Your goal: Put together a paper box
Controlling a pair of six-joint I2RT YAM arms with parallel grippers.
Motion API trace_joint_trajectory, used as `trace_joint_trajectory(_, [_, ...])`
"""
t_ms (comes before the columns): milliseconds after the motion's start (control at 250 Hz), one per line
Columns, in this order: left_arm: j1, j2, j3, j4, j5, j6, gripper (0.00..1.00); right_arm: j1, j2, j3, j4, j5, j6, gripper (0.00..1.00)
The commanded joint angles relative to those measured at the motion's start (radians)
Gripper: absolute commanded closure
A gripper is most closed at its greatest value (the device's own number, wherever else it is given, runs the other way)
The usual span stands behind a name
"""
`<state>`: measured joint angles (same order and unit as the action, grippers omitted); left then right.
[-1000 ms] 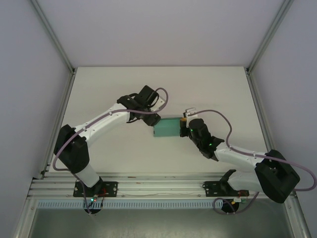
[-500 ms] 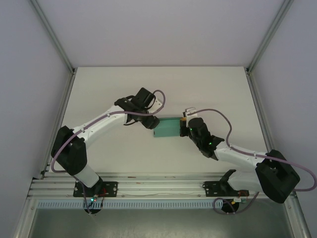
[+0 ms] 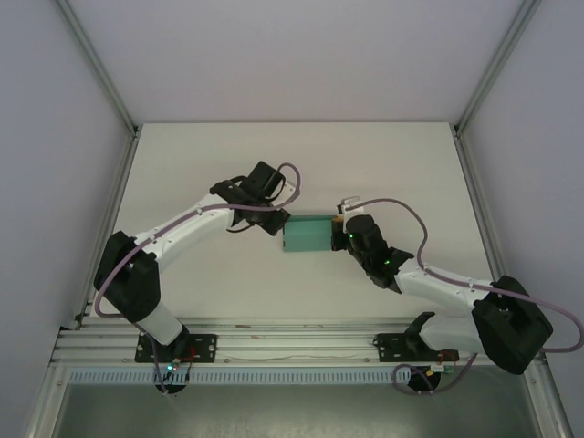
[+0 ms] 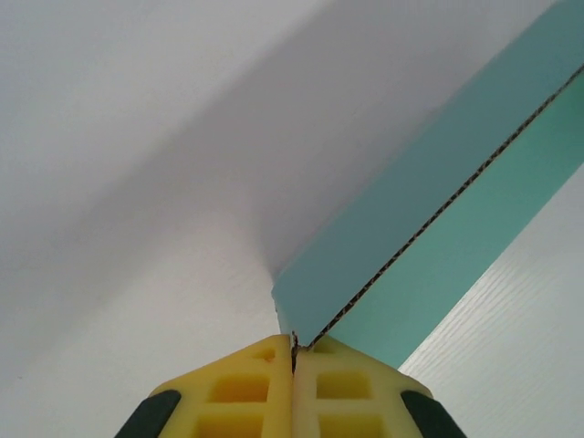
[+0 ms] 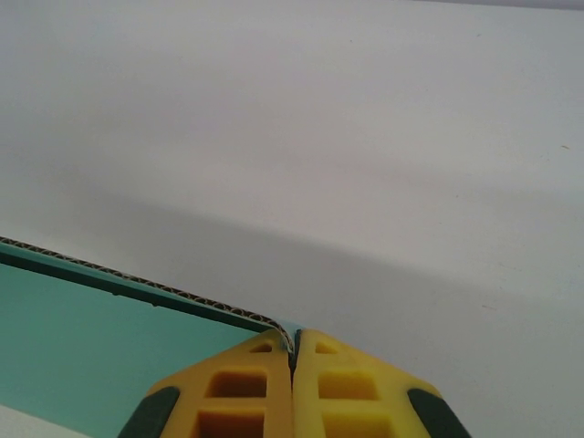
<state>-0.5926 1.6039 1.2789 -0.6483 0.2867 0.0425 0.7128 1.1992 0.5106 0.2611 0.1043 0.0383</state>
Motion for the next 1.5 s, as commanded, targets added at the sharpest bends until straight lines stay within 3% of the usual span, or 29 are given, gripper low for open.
trace_joint_trajectory(0, [-0.009, 0.006, -0.001, 0.083, 0.087, -0.244, 1.00, 0.033, 0.019, -0.007, -0.154, 0.018, 0.064, 1.00])
trace_joint_trajectory(96, [-0.009, -0.002, -0.024, 0.103, 0.119, -0.340, 1.00, 0.066, 0.020, 0.002, -0.174, 0.063, 0.103, 1.00])
trace_joint_trajectory(292, [-0.010, 0.019, 0.028, -0.019, 0.103, -0.430, 1.00, 0.117, 0.037, 0.048, -0.260, 0.179, 0.157, 1.00])
trace_joint_trajectory(600, [-0.018, 0.084, 0.038, -0.041, 0.111, -0.462, 1.00, 0.122, 0.072, 0.052, -0.251, 0.192, 0.225, 1.00])
trace_joint_trajectory(807, [-0.062, 0.080, -0.071, 0.024, 0.026, -0.470, 1.00, 0.123, 0.066, 0.009, -0.166, 0.162, 0.216, 1.00])
trace_joint_trajectory(915, [-0.108, 0.065, -0.124, 0.040, -0.078, -0.439, 1.00, 0.126, 0.066, -0.051, -0.060, 0.134, 0.147, 1.00])
trace_joint_trajectory(1191, [-0.118, 0.046, -0.239, 0.153, -0.088, -0.444, 1.00, 0.127, 0.114, -0.171, 0.140, 0.100, 0.088, 0.99])
trace_joint_trajectory(1379, [-0.117, 0.042, -0.235, 0.160, -0.097, -0.453, 1.00, 0.126, 0.049, -0.164, 0.079, 0.105, 0.088, 0.90])
trace_joint_trajectory(1495, [-0.118, 0.039, -0.224, 0.145, -0.110, -0.455, 1.00, 0.125, -0.041, -0.099, -0.044, 0.155, 0.108, 0.73])
